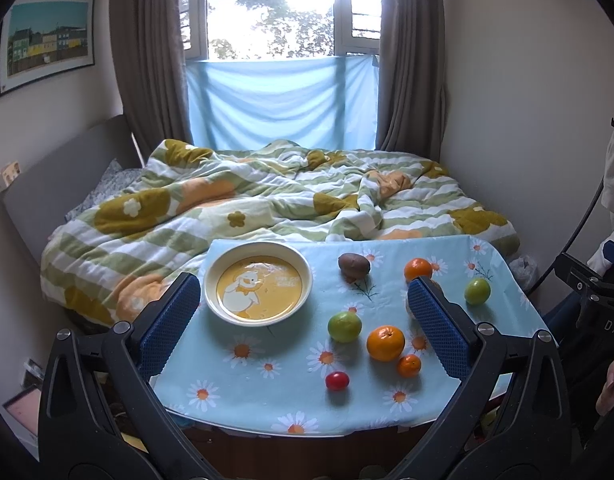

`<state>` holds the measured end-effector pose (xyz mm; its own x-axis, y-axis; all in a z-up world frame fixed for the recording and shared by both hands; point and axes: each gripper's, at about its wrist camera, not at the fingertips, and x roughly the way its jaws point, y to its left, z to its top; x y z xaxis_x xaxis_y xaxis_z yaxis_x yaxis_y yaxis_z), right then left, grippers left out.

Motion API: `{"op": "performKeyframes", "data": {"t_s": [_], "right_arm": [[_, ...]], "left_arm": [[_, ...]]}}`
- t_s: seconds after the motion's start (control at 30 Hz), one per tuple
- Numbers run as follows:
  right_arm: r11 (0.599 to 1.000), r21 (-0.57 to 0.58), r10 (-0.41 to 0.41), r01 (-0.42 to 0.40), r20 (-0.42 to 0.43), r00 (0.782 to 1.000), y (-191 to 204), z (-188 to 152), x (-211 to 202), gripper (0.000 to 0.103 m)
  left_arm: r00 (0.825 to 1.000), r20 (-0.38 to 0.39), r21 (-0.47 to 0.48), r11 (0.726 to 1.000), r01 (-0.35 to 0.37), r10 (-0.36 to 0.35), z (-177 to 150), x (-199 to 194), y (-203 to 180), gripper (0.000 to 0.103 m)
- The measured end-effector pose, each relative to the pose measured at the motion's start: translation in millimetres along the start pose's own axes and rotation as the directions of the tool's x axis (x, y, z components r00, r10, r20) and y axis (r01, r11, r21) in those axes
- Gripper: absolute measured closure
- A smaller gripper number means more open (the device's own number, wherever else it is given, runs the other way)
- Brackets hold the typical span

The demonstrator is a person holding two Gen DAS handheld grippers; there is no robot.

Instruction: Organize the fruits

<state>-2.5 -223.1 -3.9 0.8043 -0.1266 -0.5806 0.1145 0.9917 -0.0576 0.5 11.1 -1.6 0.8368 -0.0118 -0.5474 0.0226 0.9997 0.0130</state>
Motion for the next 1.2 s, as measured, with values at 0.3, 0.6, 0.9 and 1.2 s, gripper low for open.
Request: {"op": "performKeyframes", "data": {"t_s": [0.3,0.6,0.9,1.2], "right_arm": [[1.0,-0.002,0.001,-0.001,-0.001,1.0,-0.1,-0.1,0.1,0.001],[1.0,-0.002,0.001,-0.001,0.0,1.0,0.2,-0.6,0.5,0.001],[1.0,-0.002,0.001,-0.001,-0.002,1.0,0.2,0.0,0.3,0.001],[1.0,-0.002,0.006,-0.006,0.001,1.0,2.9,-1.9,0.4,0.001]], "left_arm": [[1.0,0.0,0.001,1.0,0.0,0.0,0.0,0.2,-0.5,0.0],[1.0,-0.003,0.005,1.0,-0.003,0.003,-1.1,0.7,-1.5,0.0],[1.0,-0.002,-0.005,1.0,0.0,0.0,-2.6,1.0,-2.3,0.0],[1.0,0.003,-0.006,1.0,-0.012,0.012,-1.1,1.1,-0.4,0.0]]}}
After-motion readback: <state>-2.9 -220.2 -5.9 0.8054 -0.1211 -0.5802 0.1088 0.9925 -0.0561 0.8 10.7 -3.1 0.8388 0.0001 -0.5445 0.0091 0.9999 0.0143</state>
